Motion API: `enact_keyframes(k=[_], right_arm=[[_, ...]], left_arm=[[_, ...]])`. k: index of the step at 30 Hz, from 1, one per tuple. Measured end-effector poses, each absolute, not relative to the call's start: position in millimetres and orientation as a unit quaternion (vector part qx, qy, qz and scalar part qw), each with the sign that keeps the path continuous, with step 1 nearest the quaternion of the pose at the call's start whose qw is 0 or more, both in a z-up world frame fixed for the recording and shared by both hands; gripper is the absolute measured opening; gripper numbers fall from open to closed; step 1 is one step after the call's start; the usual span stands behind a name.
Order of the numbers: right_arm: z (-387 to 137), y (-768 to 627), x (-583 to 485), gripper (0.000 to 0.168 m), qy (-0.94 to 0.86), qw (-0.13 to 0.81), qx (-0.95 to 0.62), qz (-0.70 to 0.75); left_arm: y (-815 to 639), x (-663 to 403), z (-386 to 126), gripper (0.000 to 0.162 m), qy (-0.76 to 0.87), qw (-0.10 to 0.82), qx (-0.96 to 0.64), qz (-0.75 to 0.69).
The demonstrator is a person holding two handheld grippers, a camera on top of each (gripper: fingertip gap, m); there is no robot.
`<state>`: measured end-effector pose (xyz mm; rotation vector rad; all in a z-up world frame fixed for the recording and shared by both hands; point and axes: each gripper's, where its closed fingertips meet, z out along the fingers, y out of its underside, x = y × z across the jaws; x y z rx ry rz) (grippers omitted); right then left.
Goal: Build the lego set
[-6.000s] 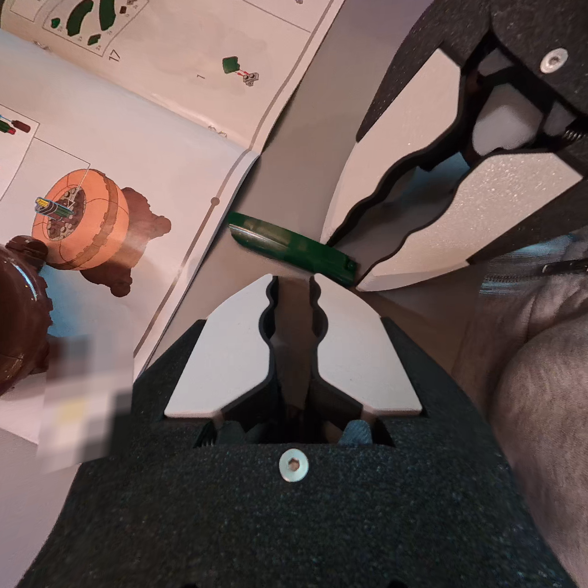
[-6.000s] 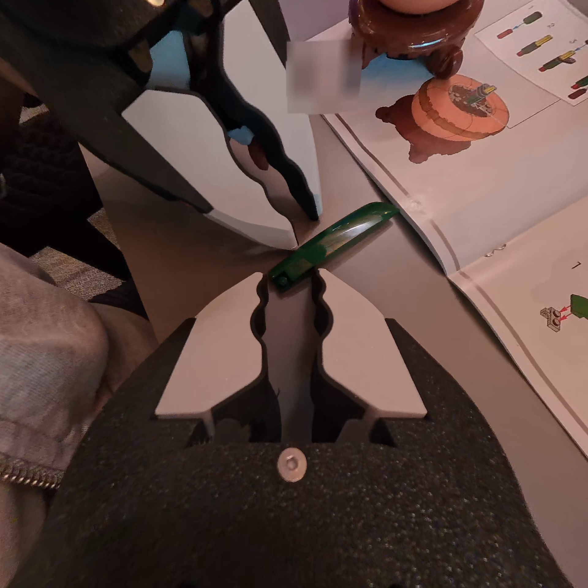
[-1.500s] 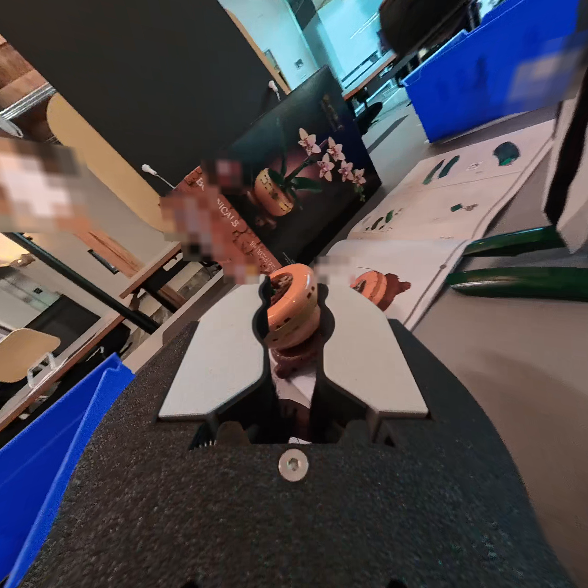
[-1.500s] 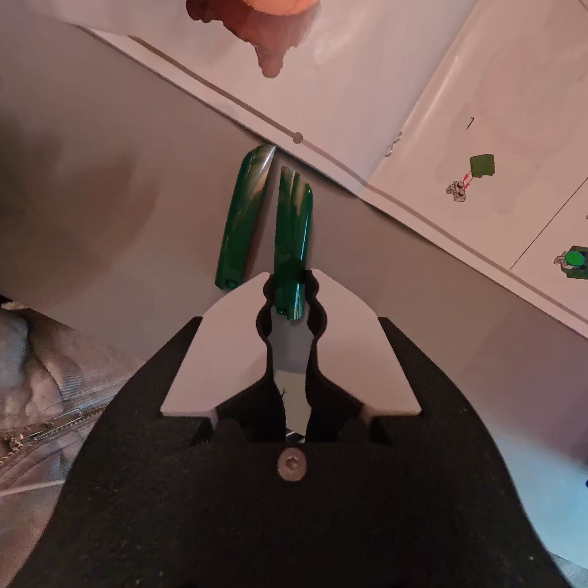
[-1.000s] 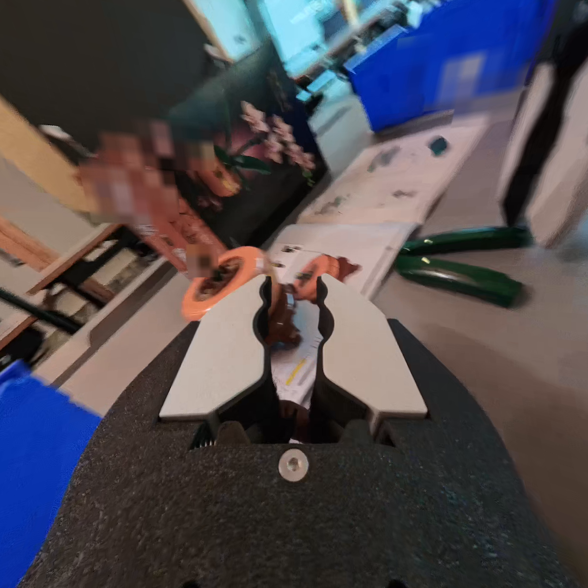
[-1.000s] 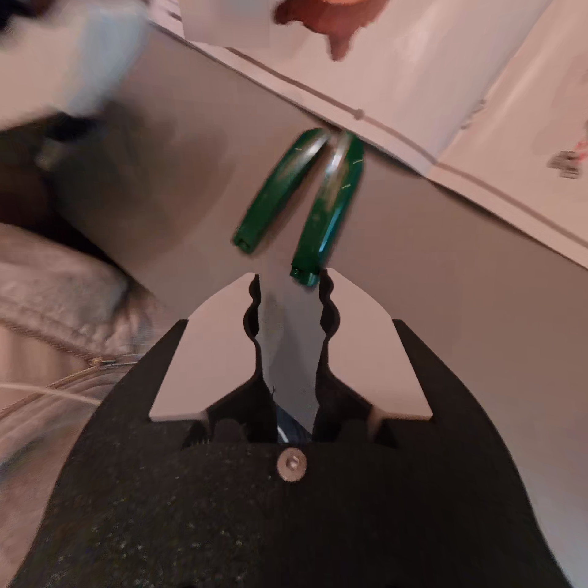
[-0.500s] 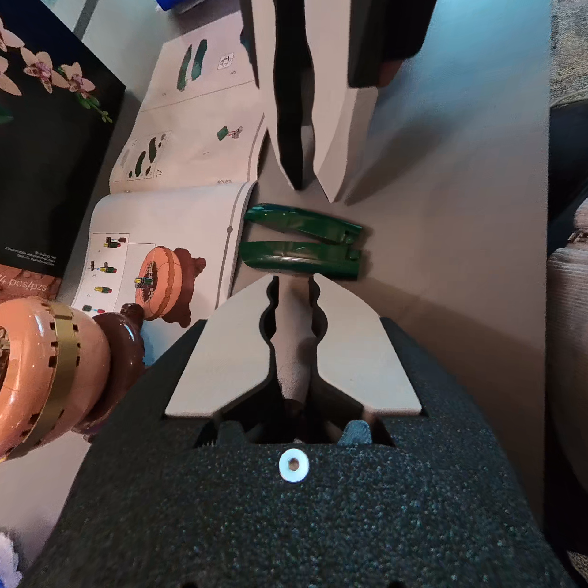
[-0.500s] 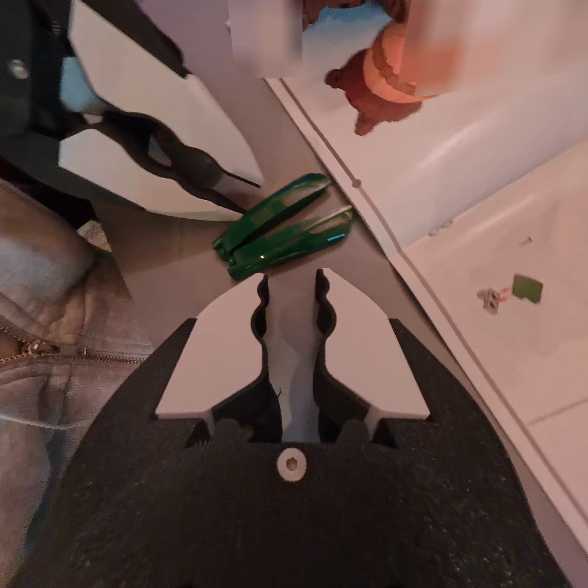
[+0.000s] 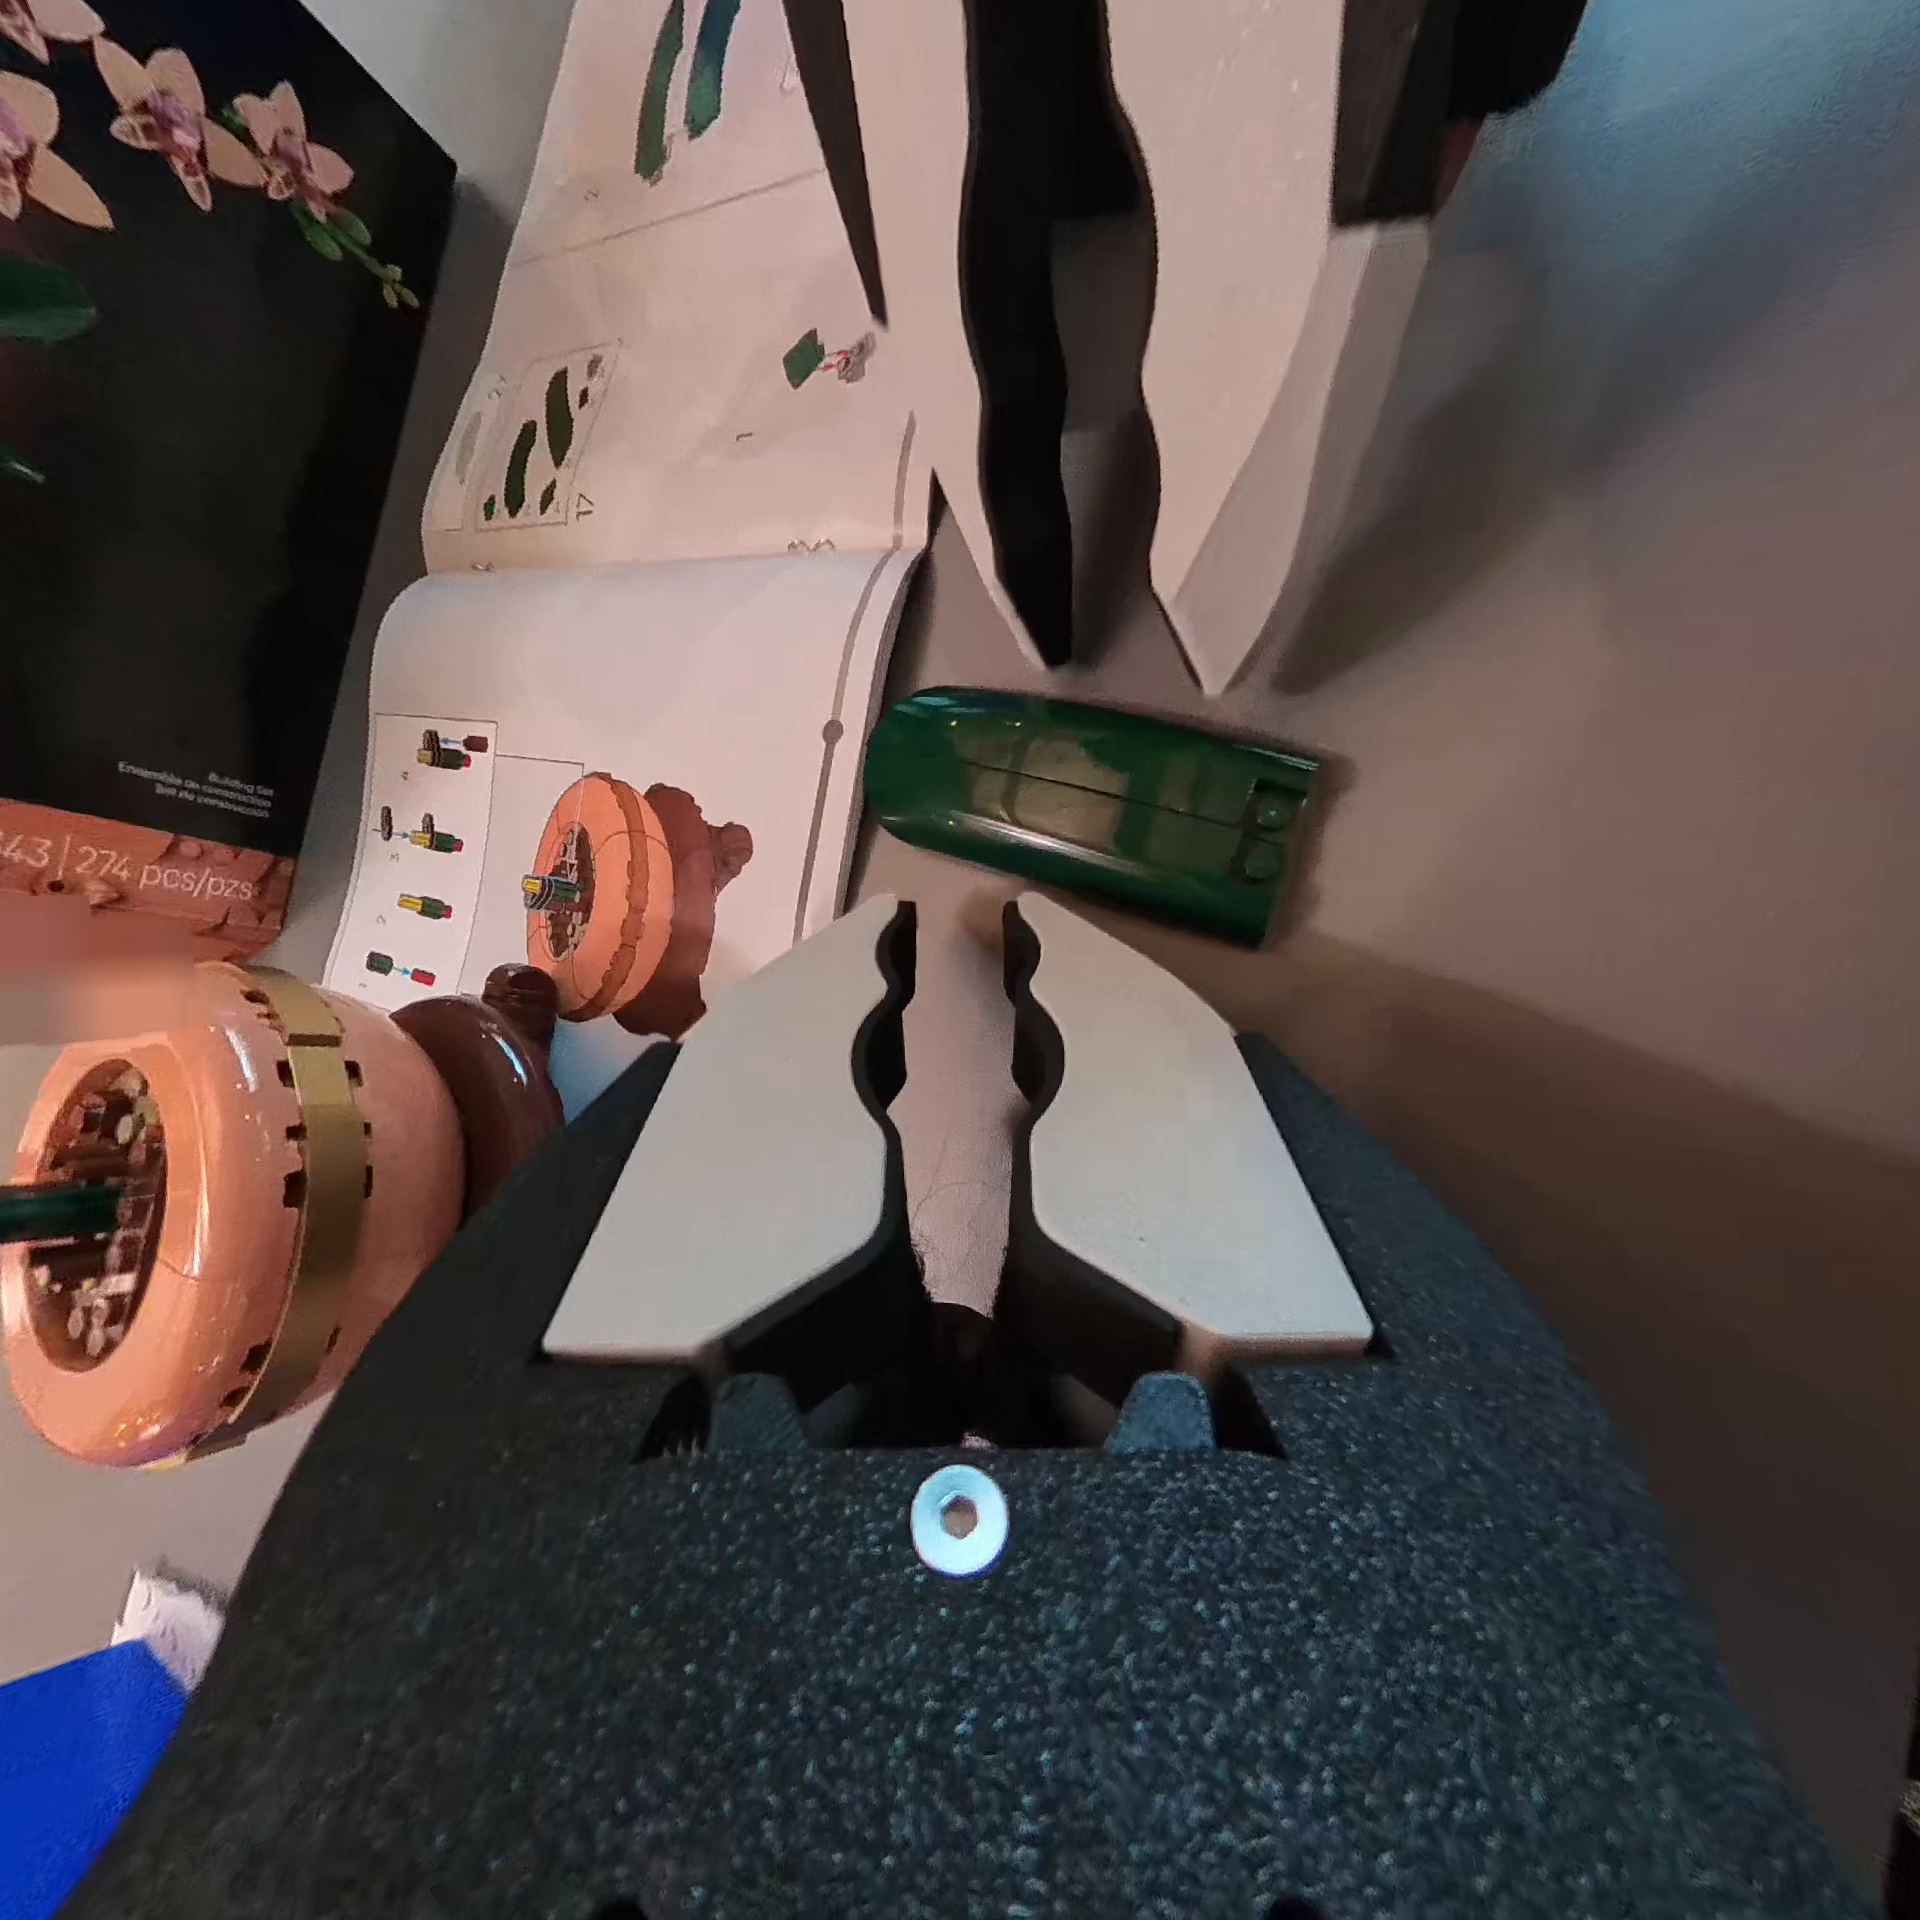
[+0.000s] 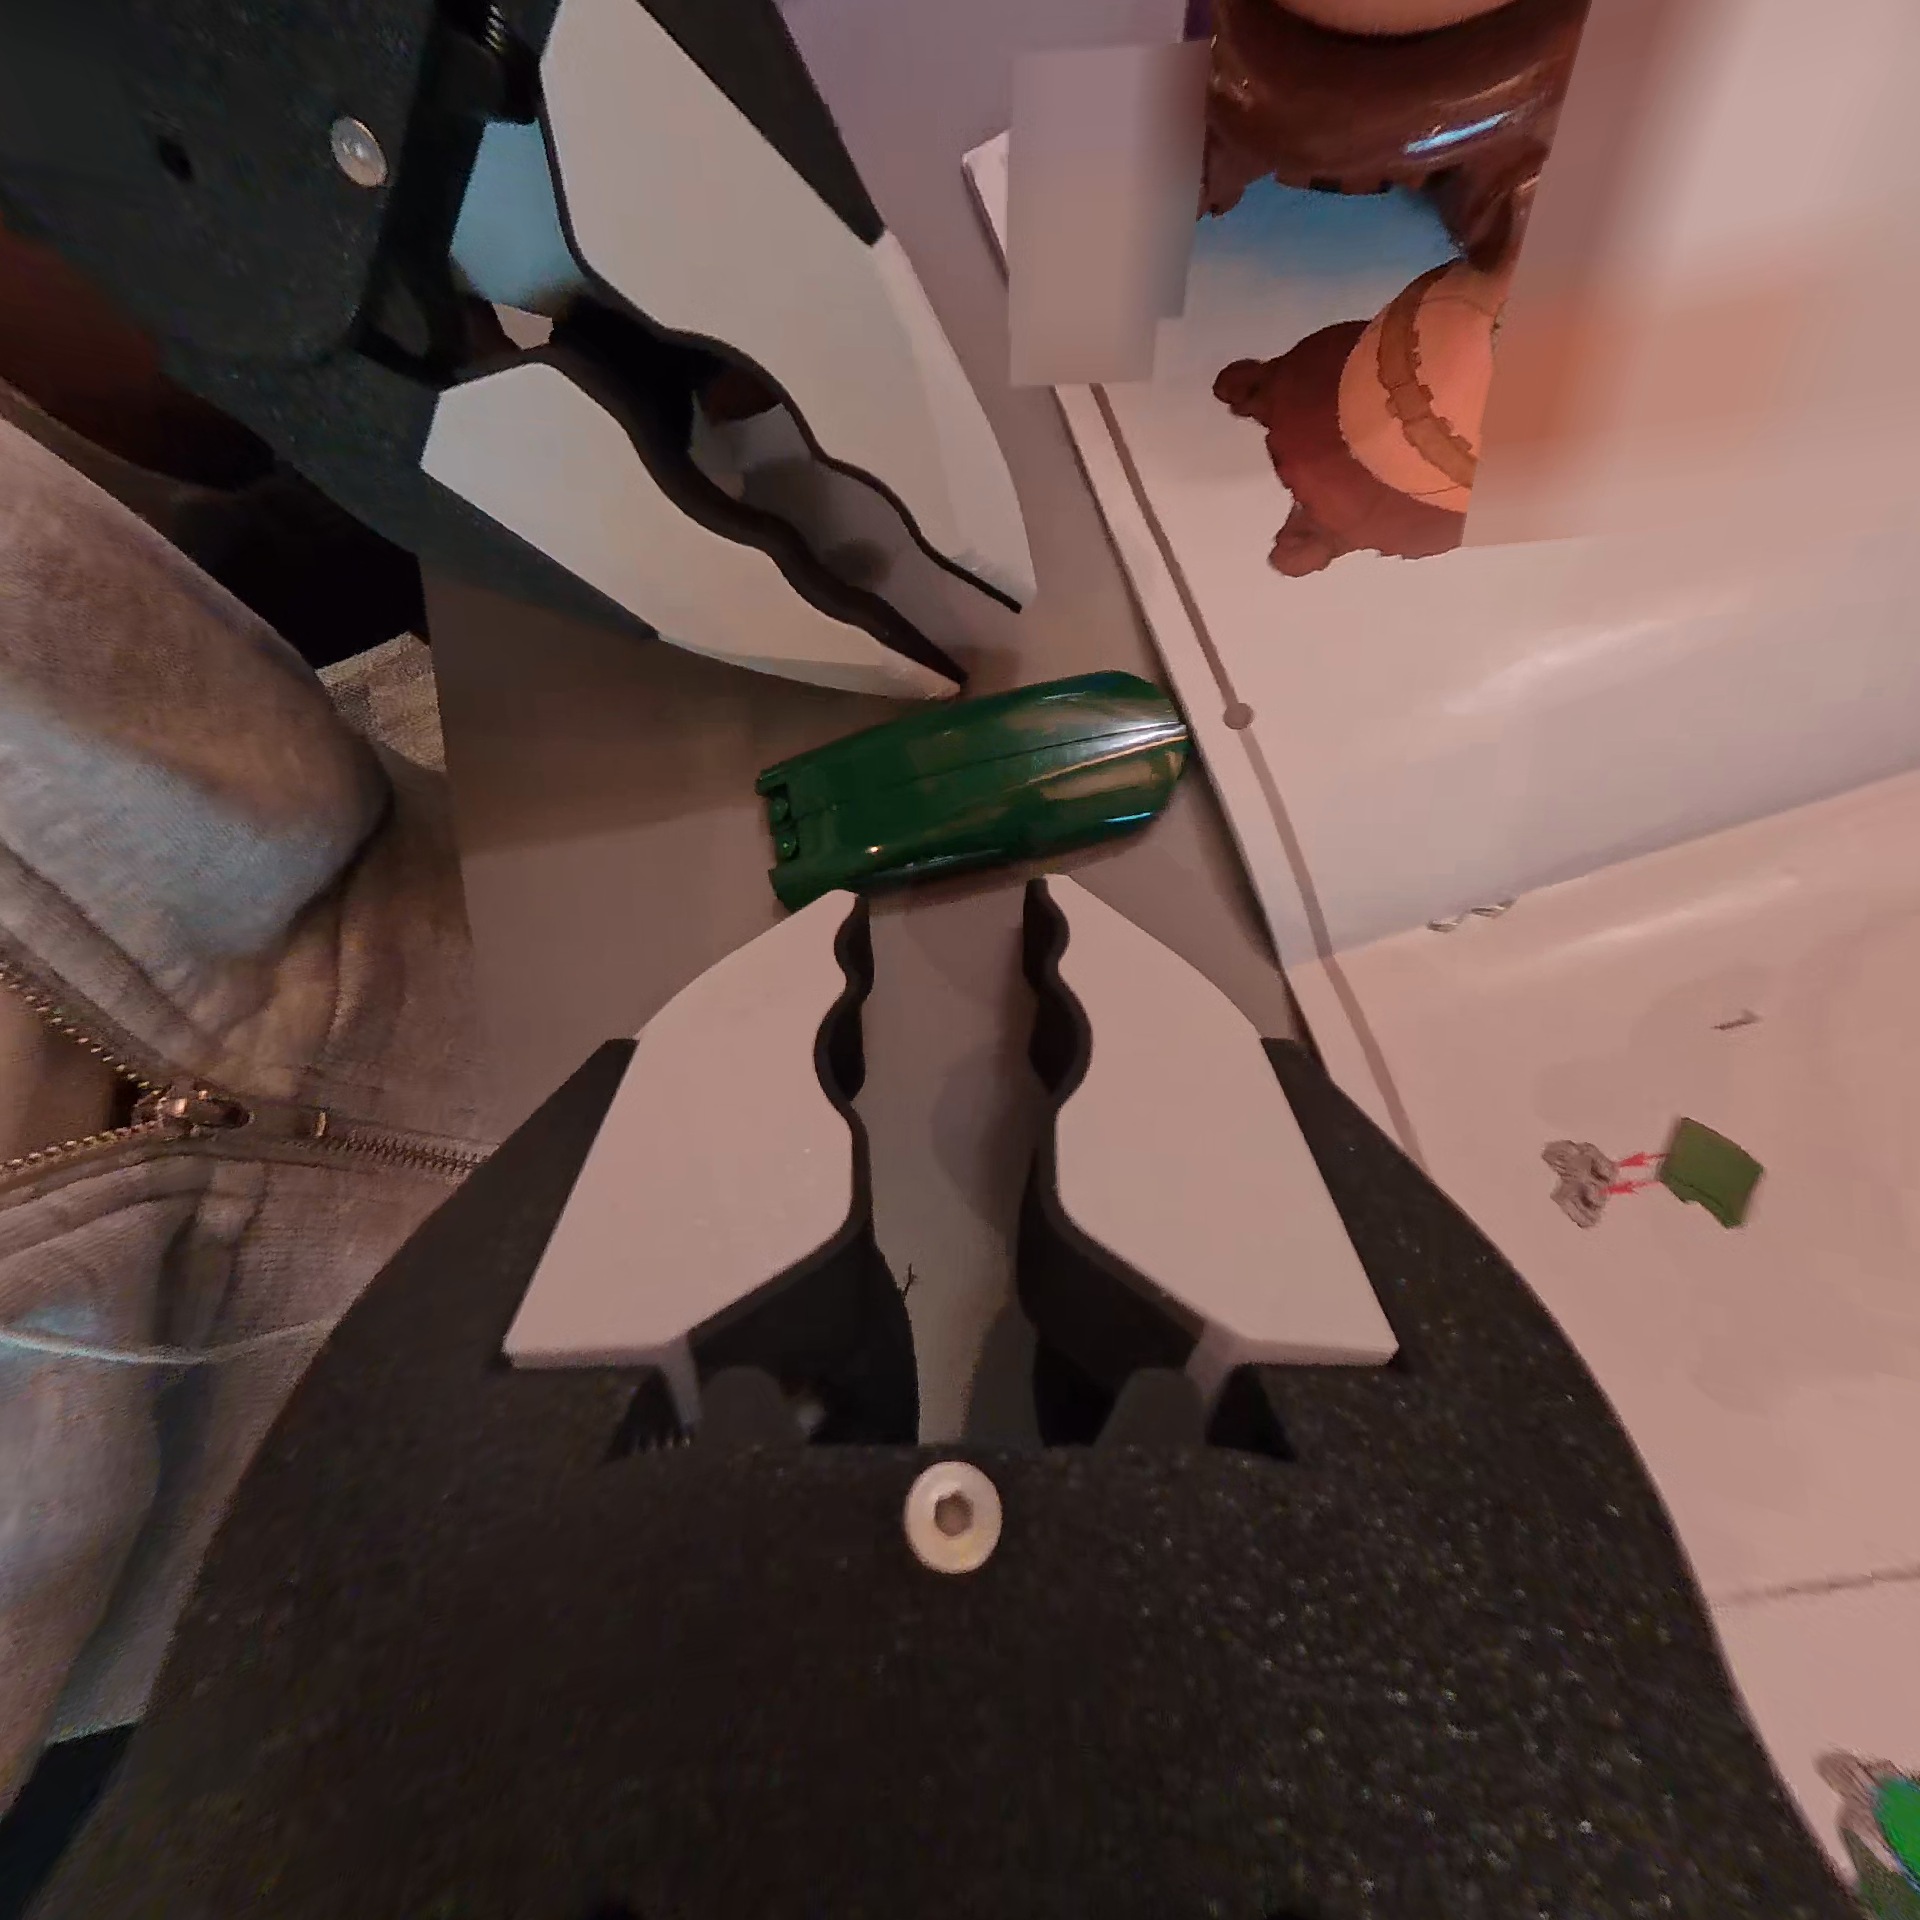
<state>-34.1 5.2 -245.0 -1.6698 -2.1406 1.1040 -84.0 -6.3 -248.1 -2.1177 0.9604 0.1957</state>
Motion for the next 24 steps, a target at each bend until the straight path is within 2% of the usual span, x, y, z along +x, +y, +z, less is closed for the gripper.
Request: enact_keyframes(k=[2,3,6,9,11,12,14,15,17,18,20,24], right_arm=[[-226,11,-32,0.023,-0.727,0.145,-0.549,0.386],[-206,16,-30,0.022,-0.729,0.195,-0.524,0.395],[-120,42,-8,0.019,-0.697,0.416,-0.425,0.401],[-37,83,46,0.030,-0.601,0.623,-0.357,0.351],[-6,118,85,0.027,-0.571,0.690,-0.352,0.272],[-6,143,102,0.019,-0.577,0.677,-0.398,0.227],[-19,194,136,0.014,-0.591,0.605,-0.511,0.152],[-30,217,151,0.016,-0.598,0.560,-0.559,0.128],[-63,255,179,0.036,-0.622,0.438,-0.643,0.089],[-78,272,189,0.031,-0.641,0.391,-0.657,0.068],[-89,310,191,0.018,-0.659,0.383,-0.646,0.037],[-127,354,171,0.018,-0.751,0.265,-0.602,0.049]], left_arm=[[-7,-90,-248,0.016,0.367,0.387,-0.841,0.094],[-7,-95,-247,0.017,0.357,0.384,-0.845,0.107],[-7,-103,-234,0.017,0.309,0.411,-0.851,0.106],[0,-104,-203,0.018,0.237,0.494,-0.834,0.068],[7,-100,-175,0.020,0.193,0.562,-0.805,0.014],[11,-97,-160,0.020,0.173,0.598,-0.783,-0.016],[19,-90,-129,0.010,0.139,0.662,-0.733,-0.075],[23,-86,-117,0.009,0.130,0.683,-0.712,-0.101],[32,-74,-103,0.011,0.137,0.699,-0.687,-0.143],[37,-68,-103,0.016,0.148,0.695,-0.686,-0.155],[48,-56,-106,0.030,0.174,0.680,-0.693,-0.163],[65,-38,-112,0.035,0.217,0.661,-0.703,-0.147]])
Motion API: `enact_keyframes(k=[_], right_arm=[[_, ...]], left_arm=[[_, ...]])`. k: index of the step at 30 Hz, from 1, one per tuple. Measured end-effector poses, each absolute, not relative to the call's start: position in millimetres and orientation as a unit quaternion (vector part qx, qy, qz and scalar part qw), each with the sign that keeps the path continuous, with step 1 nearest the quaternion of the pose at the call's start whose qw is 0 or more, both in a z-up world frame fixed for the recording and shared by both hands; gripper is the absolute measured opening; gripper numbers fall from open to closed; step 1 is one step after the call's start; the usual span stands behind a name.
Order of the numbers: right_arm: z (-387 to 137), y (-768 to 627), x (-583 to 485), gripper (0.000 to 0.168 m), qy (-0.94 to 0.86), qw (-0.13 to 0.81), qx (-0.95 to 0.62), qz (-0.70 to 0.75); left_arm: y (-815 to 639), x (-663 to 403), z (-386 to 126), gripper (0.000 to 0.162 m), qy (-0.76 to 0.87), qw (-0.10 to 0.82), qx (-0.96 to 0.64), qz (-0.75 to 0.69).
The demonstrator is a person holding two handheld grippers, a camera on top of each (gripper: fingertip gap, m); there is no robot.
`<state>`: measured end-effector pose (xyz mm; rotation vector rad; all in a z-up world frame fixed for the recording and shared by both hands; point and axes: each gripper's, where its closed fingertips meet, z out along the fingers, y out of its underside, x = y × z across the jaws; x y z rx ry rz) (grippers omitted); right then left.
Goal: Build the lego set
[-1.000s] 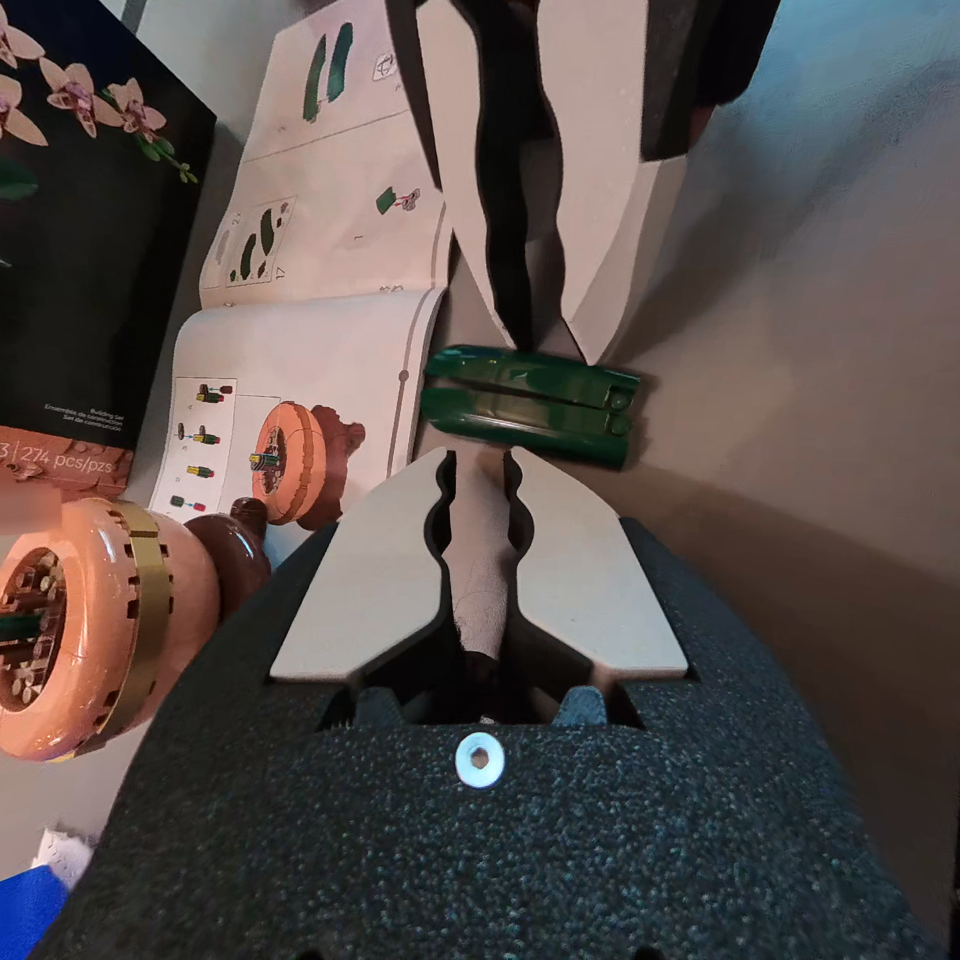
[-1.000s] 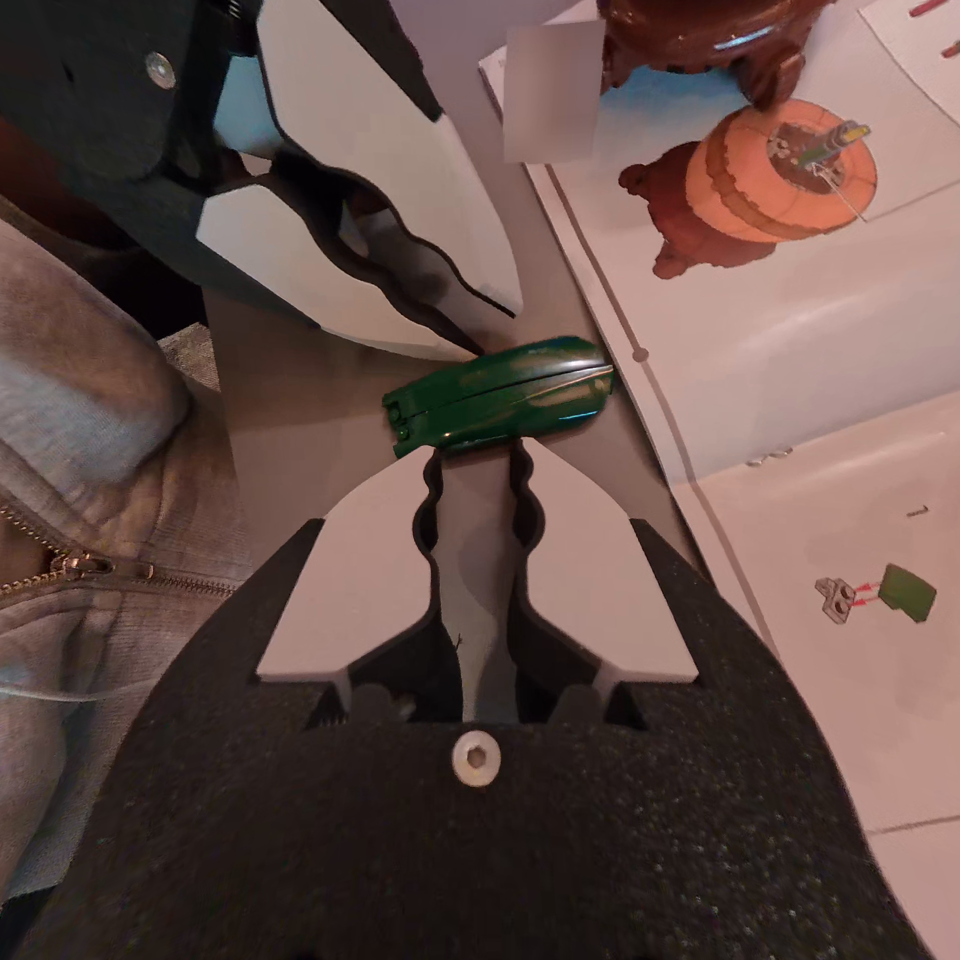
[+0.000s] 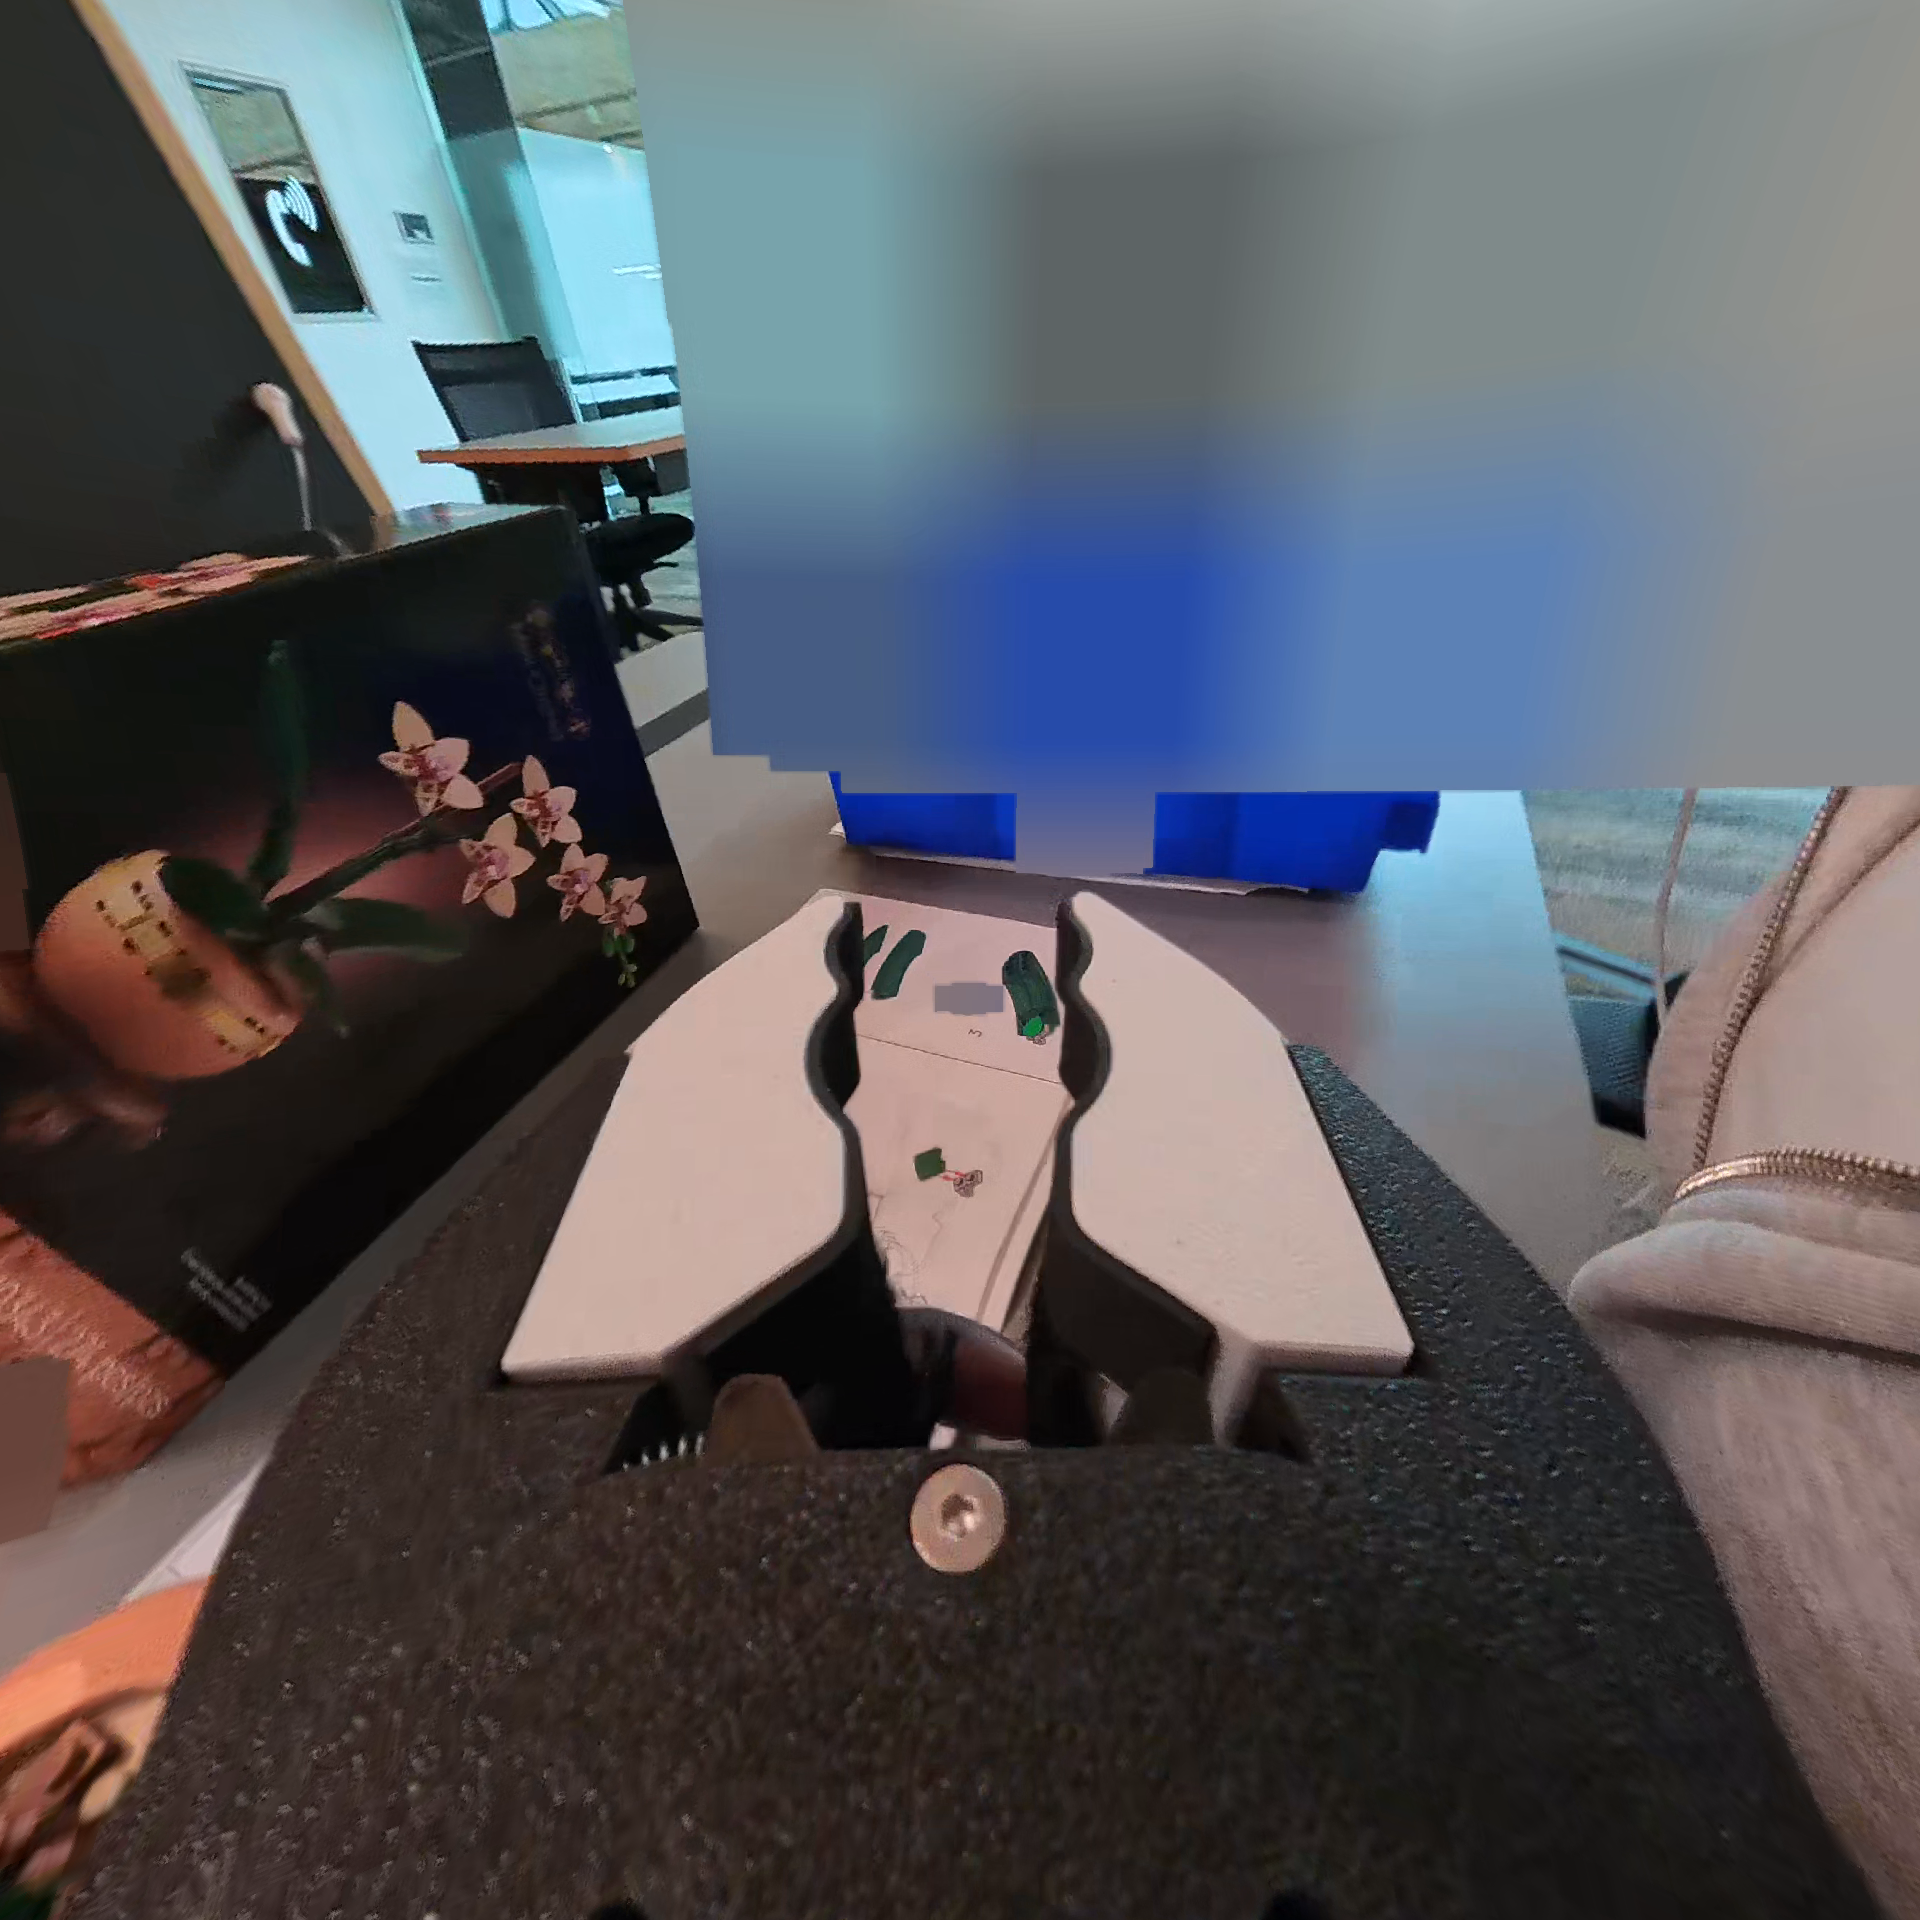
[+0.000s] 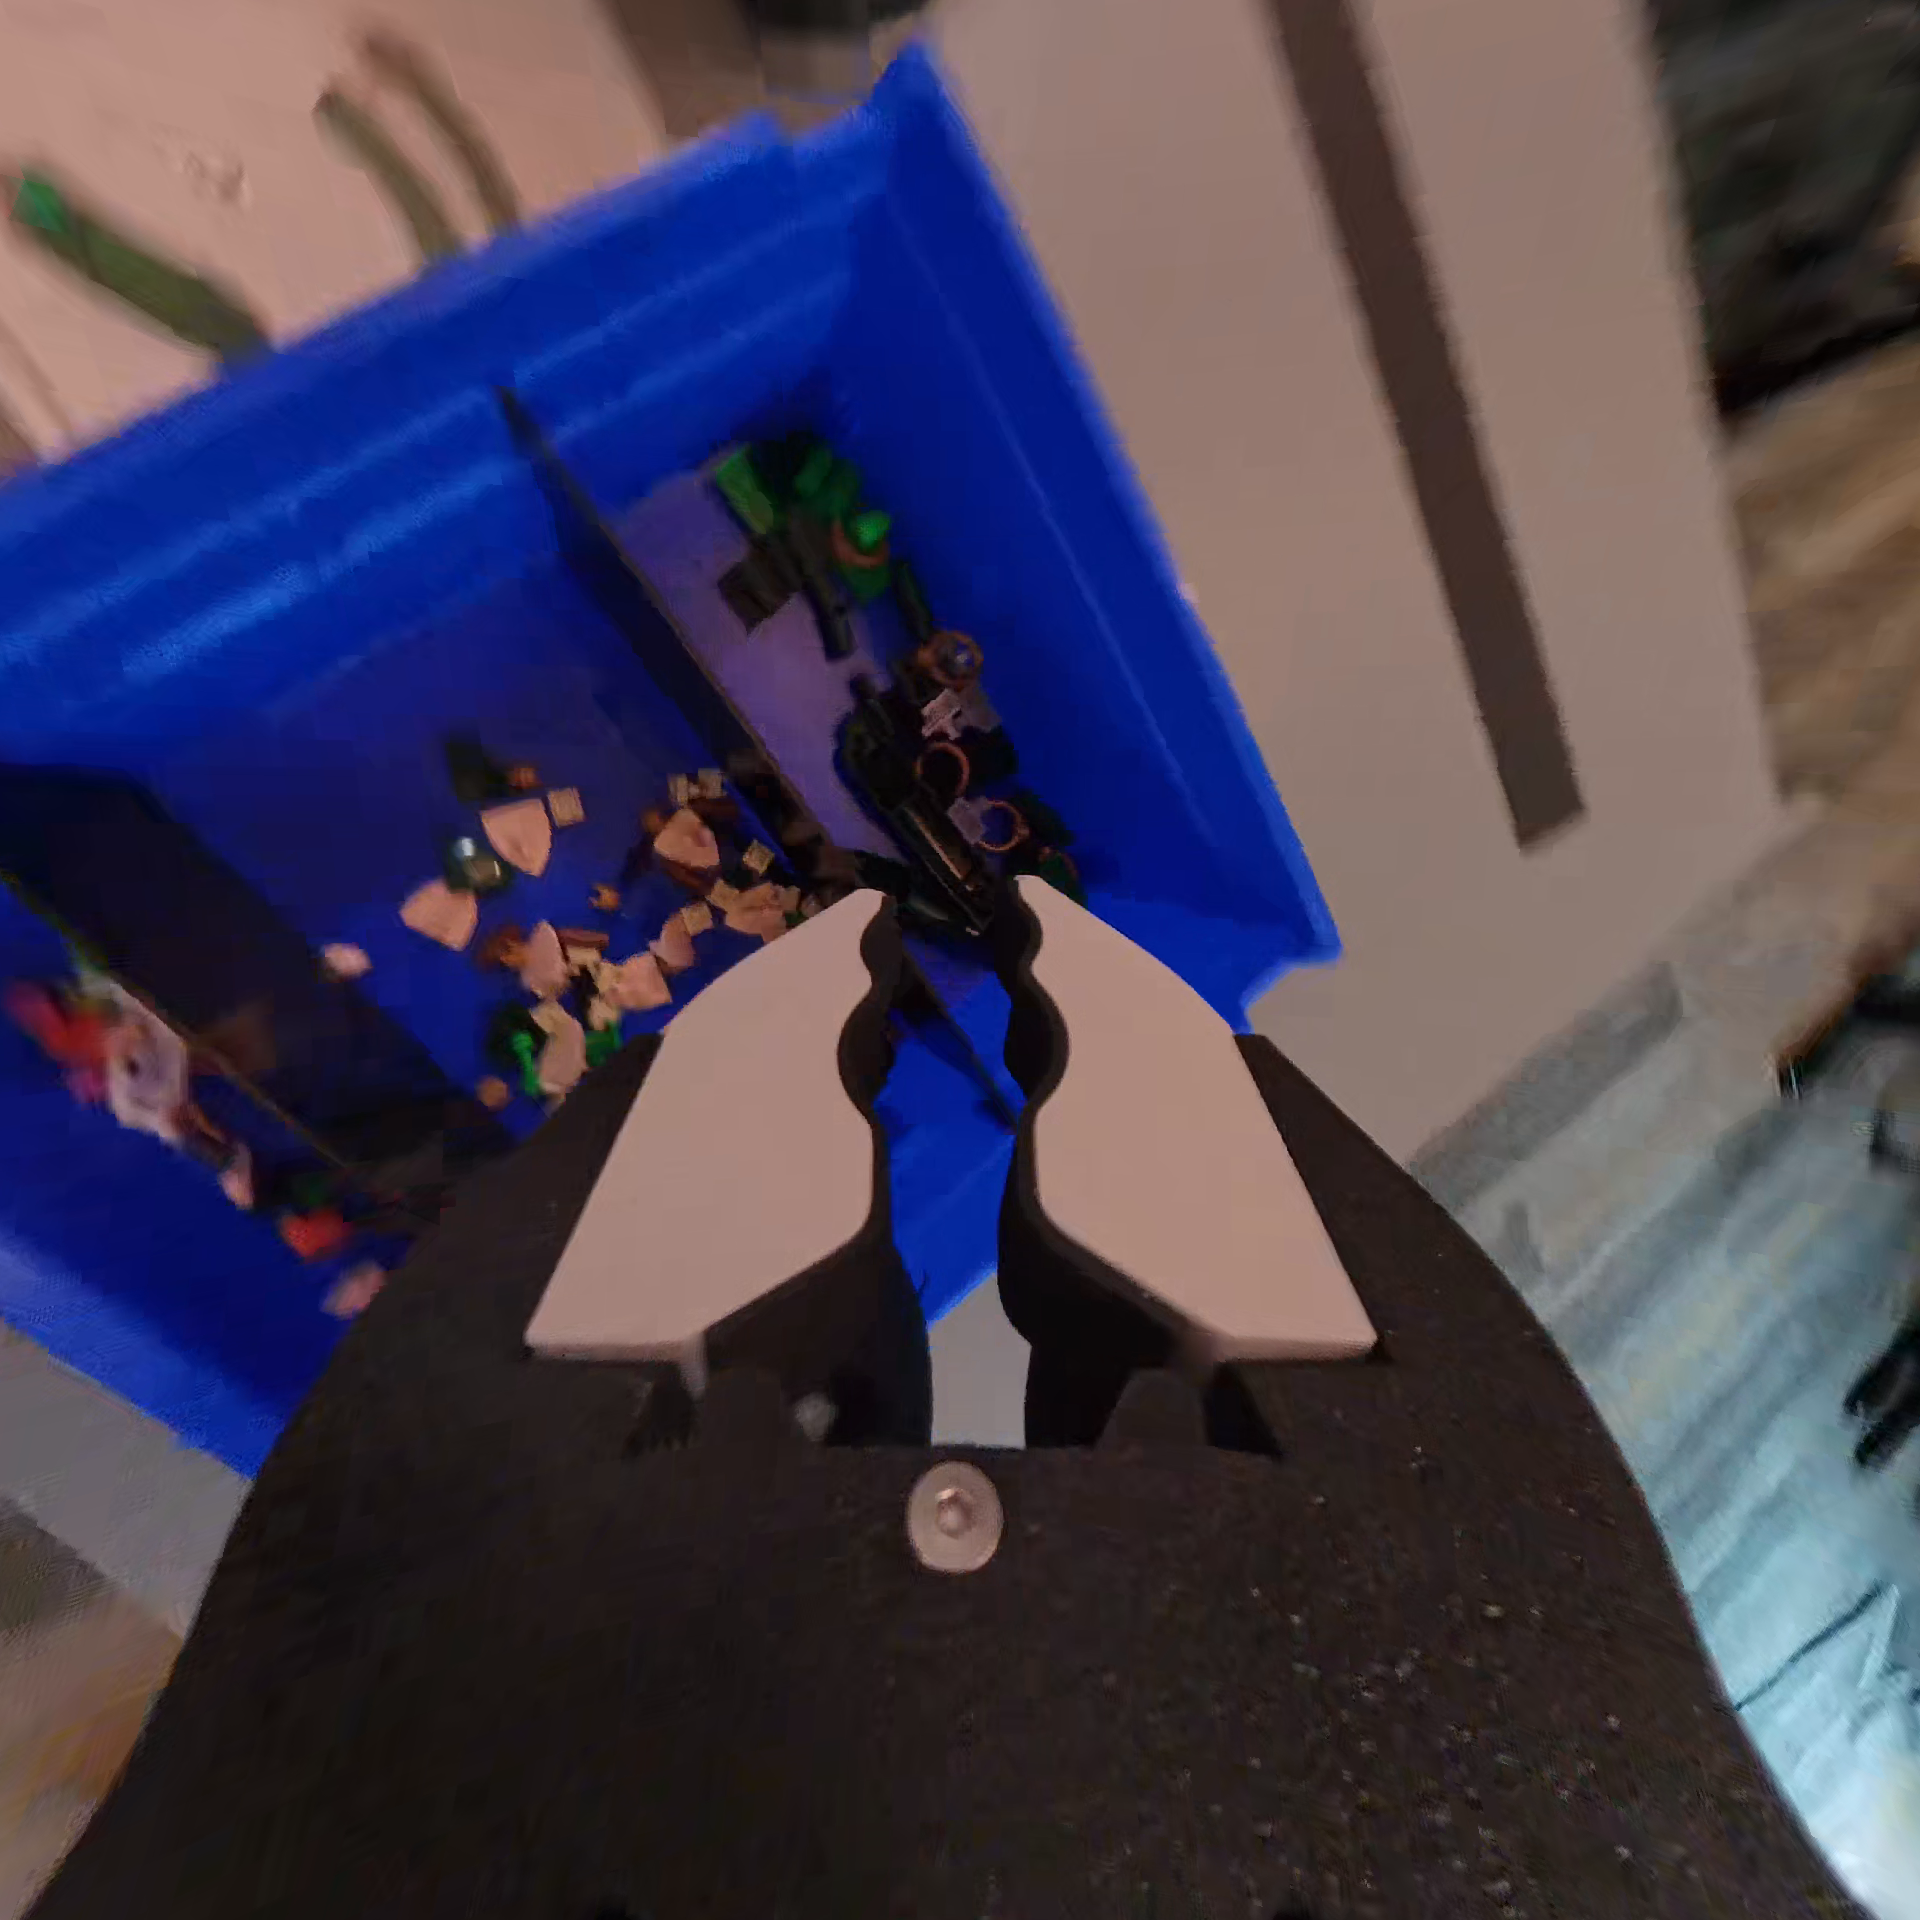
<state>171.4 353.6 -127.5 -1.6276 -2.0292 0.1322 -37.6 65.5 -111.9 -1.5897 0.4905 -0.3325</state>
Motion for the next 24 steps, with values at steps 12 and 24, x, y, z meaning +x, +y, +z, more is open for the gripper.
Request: enact_keyframes(k=[12,24], right_arm=[[-238,391,163,0.027,-0.909,-0.056,-0.412,-0.034],[-244,401,157,0.017,-0.911,-0.010,-0.405,-0.072]], left_arm=[[92,-41,-132,0.028,0.228,0.628,-0.735,-0.112],[91,-55,-132,0.027,0.224,0.640,-0.728,-0.098]])
